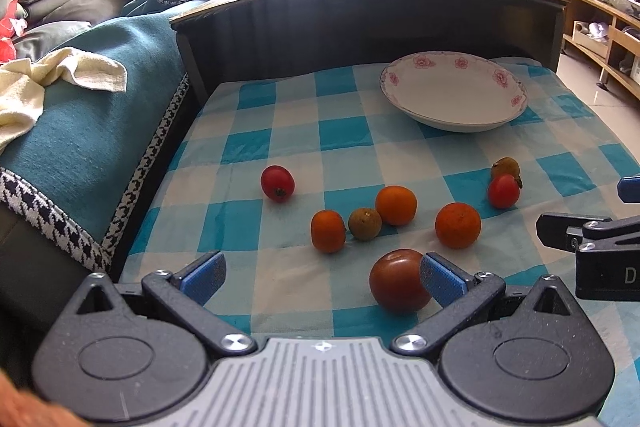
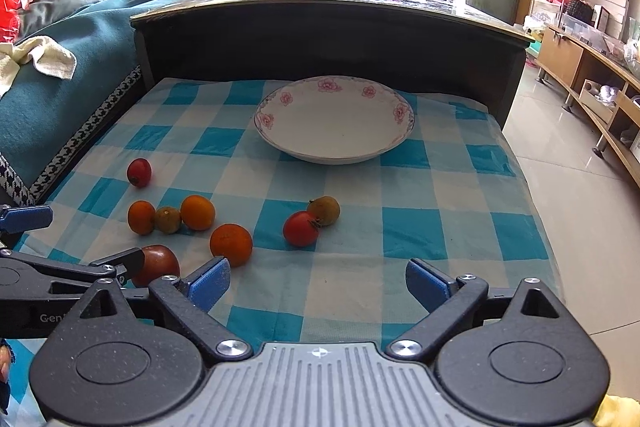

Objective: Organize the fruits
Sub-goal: 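Move the left tool toward the dark red tomato while the right tool approaches an orange mandarin, then close the left tool on the dark red tomato while the right tool grasps the mandarin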

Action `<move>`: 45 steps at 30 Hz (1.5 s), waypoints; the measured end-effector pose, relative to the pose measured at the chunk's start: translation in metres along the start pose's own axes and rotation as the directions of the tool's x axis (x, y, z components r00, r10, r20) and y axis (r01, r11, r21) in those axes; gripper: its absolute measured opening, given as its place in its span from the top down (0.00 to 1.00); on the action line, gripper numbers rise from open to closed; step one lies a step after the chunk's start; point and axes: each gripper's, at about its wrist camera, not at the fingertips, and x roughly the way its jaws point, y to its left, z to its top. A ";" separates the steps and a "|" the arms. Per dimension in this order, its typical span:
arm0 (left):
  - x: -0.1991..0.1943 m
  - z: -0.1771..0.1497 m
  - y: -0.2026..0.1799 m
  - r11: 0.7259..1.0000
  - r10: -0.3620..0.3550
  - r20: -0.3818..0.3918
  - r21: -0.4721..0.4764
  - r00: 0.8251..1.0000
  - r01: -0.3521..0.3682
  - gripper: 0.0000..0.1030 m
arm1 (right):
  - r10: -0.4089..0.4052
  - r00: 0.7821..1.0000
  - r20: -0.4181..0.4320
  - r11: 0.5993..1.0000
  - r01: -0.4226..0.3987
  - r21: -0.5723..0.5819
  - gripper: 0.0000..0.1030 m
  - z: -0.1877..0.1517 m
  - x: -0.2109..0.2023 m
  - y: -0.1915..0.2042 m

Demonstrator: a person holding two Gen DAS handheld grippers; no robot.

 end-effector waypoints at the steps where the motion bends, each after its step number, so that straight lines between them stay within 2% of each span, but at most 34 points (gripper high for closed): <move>1: 0.000 0.000 0.000 1.000 0.000 0.001 0.003 1.000 0.000 0.00 | 0.003 1.000 -0.003 1.000 -0.003 0.003 0.15 0.000 0.001 0.000; 9: -0.001 -0.002 -0.005 0.999 -0.002 0.013 0.038 1.000 0.001 0.00 | 0.009 1.000 0.002 1.000 -0.009 0.003 0.16 0.003 0.001 0.000; 14: -0.004 -0.004 0.002 0.997 -0.029 0.034 0.074 0.999 0.027 0.00 | 0.021 1.000 -0.005 1.000 -0.021 -0.002 0.17 0.003 0.003 0.000; 18: -0.001 -0.002 0.001 0.993 -0.041 0.022 0.116 0.999 0.038 0.00 | 0.048 0.999 -0.015 0.998 -0.049 -0.033 0.18 0.006 0.008 0.002; 23: 0.005 -0.003 -0.002 0.983 -0.131 -0.008 0.126 0.991 0.131 0.01 | 0.112 0.993 -0.026 0.991 -0.114 -0.077 0.24 0.013 0.017 0.007; 26: 0.011 -0.005 -0.008 0.975 -0.178 -0.033 0.128 0.983 0.181 0.09 | 0.158 0.986 -0.050 0.982 -0.162 -0.095 0.29 0.014 0.022 0.008; 28: 0.016 -0.006 -0.012 0.972 -0.185 -0.046 0.141 0.982 0.190 0.15 | 0.188 0.980 -0.065 0.975 -0.194 -0.112 0.35 0.016 0.027 0.008; 32: 0.023 -0.007 -0.013 0.968 -0.205 -0.063 0.133 0.977 0.211 0.19 | 0.242 0.966 -0.095 0.960 -0.253 -0.119 0.42 0.020 0.039 0.010; 37: 0.025 -0.005 -0.018 0.964 -0.214 -0.054 0.152 0.975 0.220 0.24 | 0.300 0.944 -0.138 0.943 -0.315 -0.104 0.59 0.023 0.055 0.013; 45: 0.029 -0.003 -0.019 0.958 -0.237 -0.059 0.152 0.970 0.243 0.30 | 0.333 0.926 -0.176 0.930 -0.353 -0.098 0.66 0.024 0.069 0.018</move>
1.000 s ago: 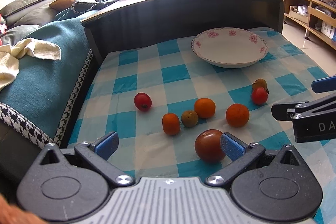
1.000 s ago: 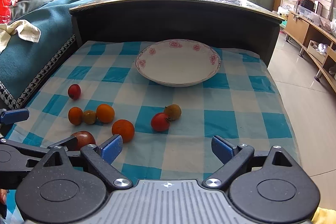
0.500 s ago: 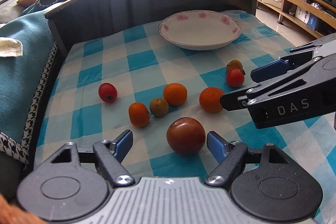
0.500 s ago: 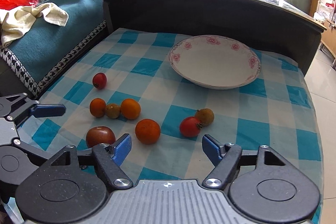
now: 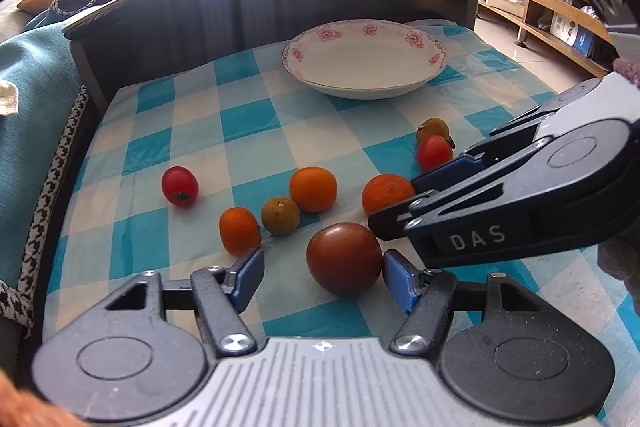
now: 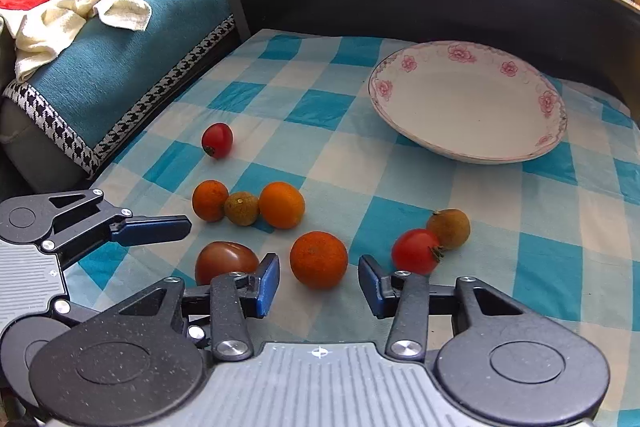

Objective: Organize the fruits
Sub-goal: 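Close the left tool on the dark red tomato while the right tool grasps the mandarin, then carry both fruits into the white flowered bowl and open both tools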

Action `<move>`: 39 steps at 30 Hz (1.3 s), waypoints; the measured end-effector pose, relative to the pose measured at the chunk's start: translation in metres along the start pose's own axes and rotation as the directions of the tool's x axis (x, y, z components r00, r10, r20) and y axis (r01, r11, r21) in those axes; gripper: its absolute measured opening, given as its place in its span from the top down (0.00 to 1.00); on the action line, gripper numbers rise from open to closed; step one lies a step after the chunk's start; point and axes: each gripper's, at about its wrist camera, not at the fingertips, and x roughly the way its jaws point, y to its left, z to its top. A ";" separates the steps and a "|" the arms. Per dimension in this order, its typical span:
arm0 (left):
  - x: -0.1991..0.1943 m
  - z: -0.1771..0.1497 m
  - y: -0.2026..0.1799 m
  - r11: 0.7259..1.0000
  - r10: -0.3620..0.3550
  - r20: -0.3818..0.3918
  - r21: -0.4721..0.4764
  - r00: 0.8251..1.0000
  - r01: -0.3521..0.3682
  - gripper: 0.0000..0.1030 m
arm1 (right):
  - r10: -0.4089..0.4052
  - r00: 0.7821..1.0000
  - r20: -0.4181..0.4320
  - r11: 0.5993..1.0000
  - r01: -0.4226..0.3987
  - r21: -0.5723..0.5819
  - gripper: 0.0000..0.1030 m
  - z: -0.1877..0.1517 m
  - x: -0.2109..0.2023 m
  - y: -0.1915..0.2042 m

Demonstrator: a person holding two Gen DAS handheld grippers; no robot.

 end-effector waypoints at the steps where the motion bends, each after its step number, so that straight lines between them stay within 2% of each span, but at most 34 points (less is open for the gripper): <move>1: 0.001 0.000 0.000 1.000 -0.005 -0.004 -0.004 1.000 0.005 0.32 | 0.006 1.000 -0.009 1.000 -0.006 0.000 0.68 0.000 0.002 0.000; 7: 0.011 0.001 -0.001 0.999 -0.042 -0.026 -0.020 0.999 0.041 0.43 | 0.001 1.000 -0.023 1.000 -0.001 0.014 0.73 -0.001 0.008 -0.002; 15: 0.015 0.003 -0.004 0.997 -0.072 -0.024 -0.025 0.997 0.071 0.53 | 0.018 1.000 -0.018 0.999 -0.018 0.026 0.70 0.002 0.011 -0.003; 20: 0.015 0.004 -0.002 0.996 -0.083 -0.026 -0.033 0.996 0.082 0.53 | 0.008 1.000 -0.024 0.999 -0.007 0.041 0.73 0.003 0.008 -0.005; 30: 0.008 0.011 -0.002 0.994 -0.098 0.017 -0.048 0.995 0.099 0.54 | -0.006 0.999 0.050 0.996 0.001 0.091 0.74 0.008 -0.020 -0.021; 39: 0.016 0.043 -0.004 0.994 -0.099 0.072 -0.047 0.992 0.103 0.54 | -0.066 0.993 0.100 0.989 0.052 0.135 0.74 0.019 -0.031 -0.042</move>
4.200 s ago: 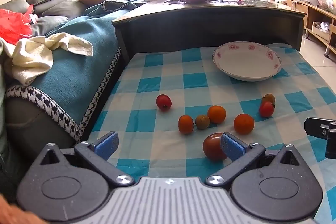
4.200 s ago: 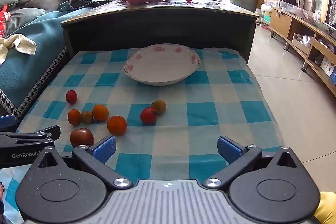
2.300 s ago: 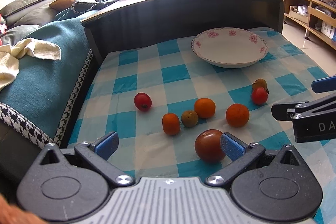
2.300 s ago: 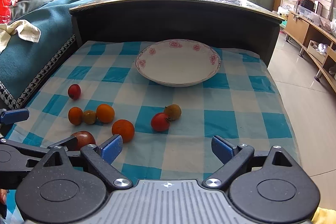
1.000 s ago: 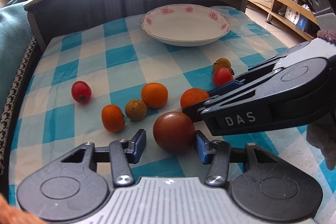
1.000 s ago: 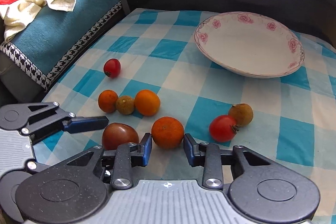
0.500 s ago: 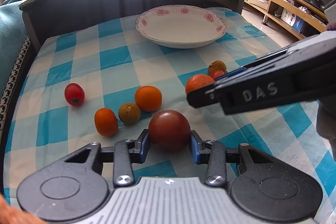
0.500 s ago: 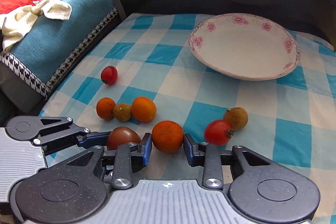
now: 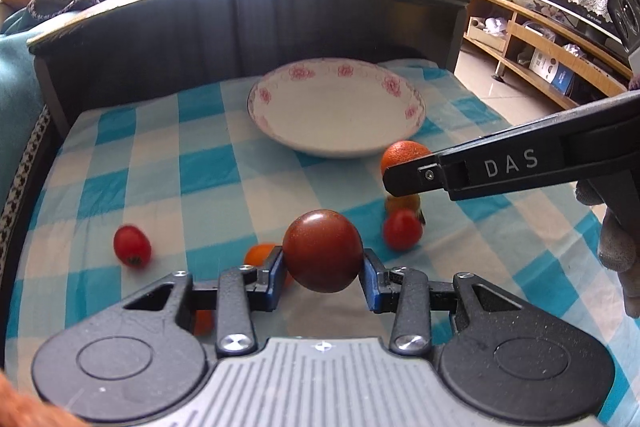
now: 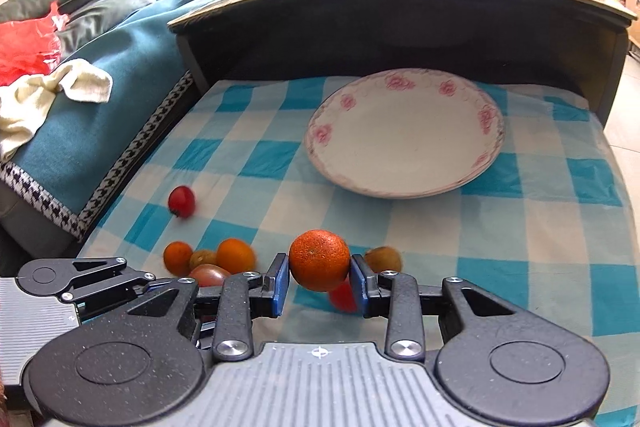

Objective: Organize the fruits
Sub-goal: 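Carry both fruits into the white flowered bowl and open both tools, then withdraw both open tools from the bowl back over the cloth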

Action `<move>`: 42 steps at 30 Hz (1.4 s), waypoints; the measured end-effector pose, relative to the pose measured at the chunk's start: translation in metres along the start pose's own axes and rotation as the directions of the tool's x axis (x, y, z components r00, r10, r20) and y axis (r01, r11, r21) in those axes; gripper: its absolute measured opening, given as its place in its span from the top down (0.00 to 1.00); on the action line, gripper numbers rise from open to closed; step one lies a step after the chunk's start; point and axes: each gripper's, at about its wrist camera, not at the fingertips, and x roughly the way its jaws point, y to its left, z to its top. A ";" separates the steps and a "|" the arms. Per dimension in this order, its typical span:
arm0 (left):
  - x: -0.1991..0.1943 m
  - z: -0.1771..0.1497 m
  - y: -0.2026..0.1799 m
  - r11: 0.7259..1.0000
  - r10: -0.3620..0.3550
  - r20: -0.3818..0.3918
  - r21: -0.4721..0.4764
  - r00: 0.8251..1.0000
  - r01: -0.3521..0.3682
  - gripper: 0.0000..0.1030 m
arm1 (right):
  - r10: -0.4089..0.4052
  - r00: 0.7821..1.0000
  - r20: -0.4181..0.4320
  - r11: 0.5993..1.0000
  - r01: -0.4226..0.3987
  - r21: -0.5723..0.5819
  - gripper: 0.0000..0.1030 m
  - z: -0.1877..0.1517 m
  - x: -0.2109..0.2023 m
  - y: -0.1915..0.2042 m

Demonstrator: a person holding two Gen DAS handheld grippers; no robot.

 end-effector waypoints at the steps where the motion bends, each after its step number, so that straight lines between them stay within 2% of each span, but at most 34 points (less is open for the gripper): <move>1: 0.003 0.004 0.001 1.000 0.004 0.005 0.002 1.000 -0.004 0.54 | -0.007 1.000 0.007 1.000 0.007 0.004 0.74 0.002 0.000 -0.003; 13: 0.052 0.067 -0.002 0.995 0.040 0.058 0.084 0.998 -0.045 0.54 | -0.081 0.995 0.061 0.997 0.081 -0.009 0.74 0.038 0.019 -0.035; 18: 0.067 0.073 -0.006 0.992 0.054 0.045 0.113 0.998 -0.058 0.54 | -0.100 0.994 0.054 0.995 0.100 0.008 0.74 0.043 0.031 -0.049; 32: 0.084 0.081 -0.003 0.994 0.063 0.021 0.092 0.998 -0.064 0.53 | -0.112 0.993 0.041 0.993 0.111 0.031 0.71 0.050 0.045 -0.058; 37: 0.080 0.083 -0.004 0.992 0.073 0.035 0.099 0.997 -0.076 0.50 | -0.107 0.993 0.053 0.994 0.105 0.039 0.60 0.051 0.043 -0.059; 42: 0.069 0.088 -0.002 0.992 0.079 0.057 0.092 0.995 -0.084 0.49 | -0.118 0.991 0.068 0.992 0.114 0.052 0.60 0.053 0.039 -0.060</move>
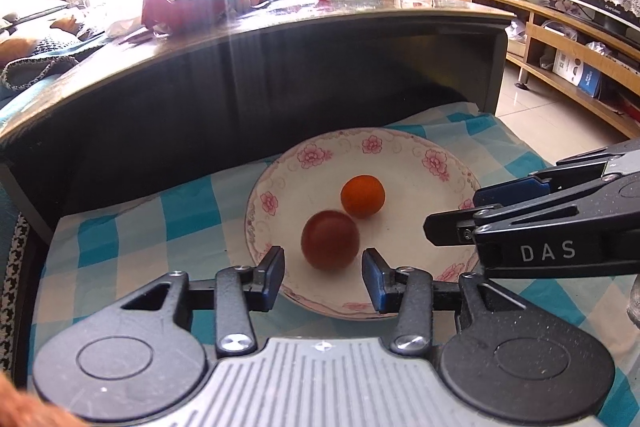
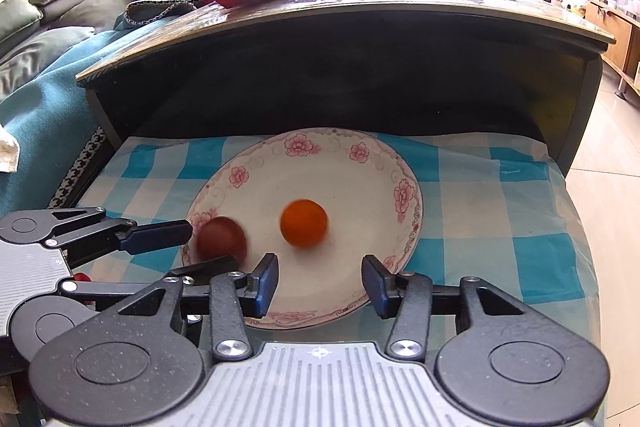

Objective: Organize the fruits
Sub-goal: 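Withdraw both open tools from the bowl back over the cloth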

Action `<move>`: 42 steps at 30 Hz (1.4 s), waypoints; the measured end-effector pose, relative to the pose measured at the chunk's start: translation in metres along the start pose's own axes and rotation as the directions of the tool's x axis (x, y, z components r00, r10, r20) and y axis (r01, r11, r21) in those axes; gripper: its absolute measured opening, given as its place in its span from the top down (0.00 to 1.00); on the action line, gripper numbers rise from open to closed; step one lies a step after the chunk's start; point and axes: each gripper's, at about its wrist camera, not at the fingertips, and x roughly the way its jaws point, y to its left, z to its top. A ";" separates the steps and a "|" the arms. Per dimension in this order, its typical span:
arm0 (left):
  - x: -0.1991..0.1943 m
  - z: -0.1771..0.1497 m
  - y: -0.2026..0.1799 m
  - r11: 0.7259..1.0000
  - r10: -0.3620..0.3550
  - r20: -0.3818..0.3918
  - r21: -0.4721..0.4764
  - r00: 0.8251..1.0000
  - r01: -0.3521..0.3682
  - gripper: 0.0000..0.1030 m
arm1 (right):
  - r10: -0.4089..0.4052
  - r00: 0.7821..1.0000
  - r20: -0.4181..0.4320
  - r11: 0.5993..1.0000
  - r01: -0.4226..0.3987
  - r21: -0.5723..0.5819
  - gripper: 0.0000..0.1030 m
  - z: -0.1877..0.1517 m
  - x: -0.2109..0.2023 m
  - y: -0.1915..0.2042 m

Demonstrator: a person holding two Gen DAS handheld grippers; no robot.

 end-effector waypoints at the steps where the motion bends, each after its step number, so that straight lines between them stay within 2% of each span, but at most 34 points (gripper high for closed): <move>1: -0.003 0.000 0.001 1.000 0.002 0.002 0.001 1.000 -0.002 0.49 | -0.003 1.000 0.004 1.000 0.003 0.006 0.60 0.001 -0.002 -0.001; 9: -0.037 -0.006 0.009 1.000 0.007 0.015 -0.007 1.000 -0.007 0.49 | 0.001 1.000 0.022 1.000 -0.001 0.020 0.59 -0.001 -0.019 0.000; 26: -0.111 -0.045 0.013 0.999 -0.019 0.010 -0.032 1.000 0.020 0.49 | -0.002 0.999 0.040 1.000 0.003 -0.025 0.59 -0.031 -0.079 0.046; 36: -0.124 -0.063 0.019 0.998 -0.017 -0.001 -0.057 1.000 0.016 0.49 | -0.038 0.999 0.006 0.999 0.038 -0.028 0.60 -0.053 -0.092 0.061; 42: -0.123 -0.086 0.029 0.995 -0.012 -0.045 -0.102 0.999 0.007 0.49 | -0.039 0.999 -0.023 0.999 0.038 -0.010 0.60 -0.065 -0.092 0.066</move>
